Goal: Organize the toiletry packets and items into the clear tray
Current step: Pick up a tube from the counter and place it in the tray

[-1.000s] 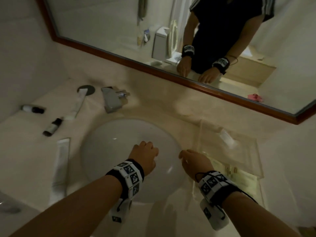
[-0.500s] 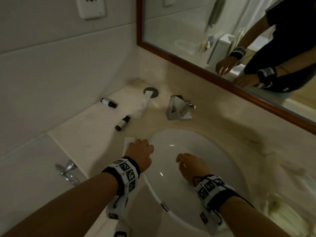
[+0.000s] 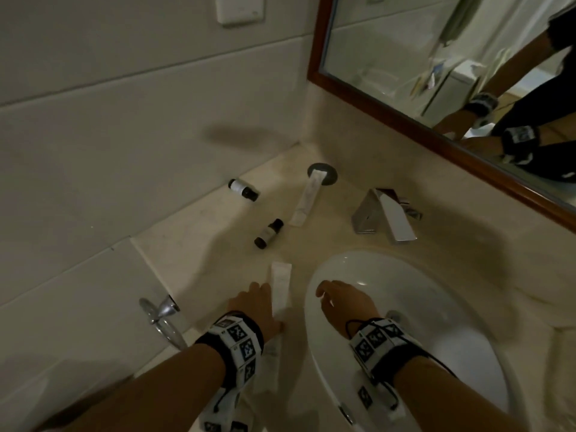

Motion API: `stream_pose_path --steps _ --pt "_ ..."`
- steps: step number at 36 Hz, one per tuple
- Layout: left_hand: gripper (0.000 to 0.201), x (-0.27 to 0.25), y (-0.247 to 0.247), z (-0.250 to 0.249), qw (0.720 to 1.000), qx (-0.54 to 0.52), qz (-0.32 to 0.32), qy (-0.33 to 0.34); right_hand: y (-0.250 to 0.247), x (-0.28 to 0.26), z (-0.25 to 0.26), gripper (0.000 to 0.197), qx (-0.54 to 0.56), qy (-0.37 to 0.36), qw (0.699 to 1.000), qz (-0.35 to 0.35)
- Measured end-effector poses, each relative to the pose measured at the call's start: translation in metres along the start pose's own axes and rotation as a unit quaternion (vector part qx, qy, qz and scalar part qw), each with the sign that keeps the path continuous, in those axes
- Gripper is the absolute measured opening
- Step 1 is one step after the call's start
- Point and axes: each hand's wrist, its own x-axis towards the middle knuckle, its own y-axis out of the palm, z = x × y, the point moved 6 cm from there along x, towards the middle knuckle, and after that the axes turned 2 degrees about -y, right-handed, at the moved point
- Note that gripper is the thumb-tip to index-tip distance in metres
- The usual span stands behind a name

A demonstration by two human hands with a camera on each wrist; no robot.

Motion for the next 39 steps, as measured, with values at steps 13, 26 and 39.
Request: stream_pose_path --steps 13,26,39 --pt "0.052 0.016 -0.010 -0.001 0.992 0.056 -0.003 0.112 0.007 0.026 0.020 0.055 0.017 -0.050 0.998 -0.031" --pt "0.039 0.021 -0.025 0.013 0.980 0.148 -0.065 0.119 0.037 0.028 -0.005 0.026 -0.021 0.008 0.999 0.042" --pt "0.025 0.015 -0.026 -0.038 0.974 0.167 -0.036 0.151 0.011 -0.036 -0.082 0.021 0.019 0.098 0.995 0.015"
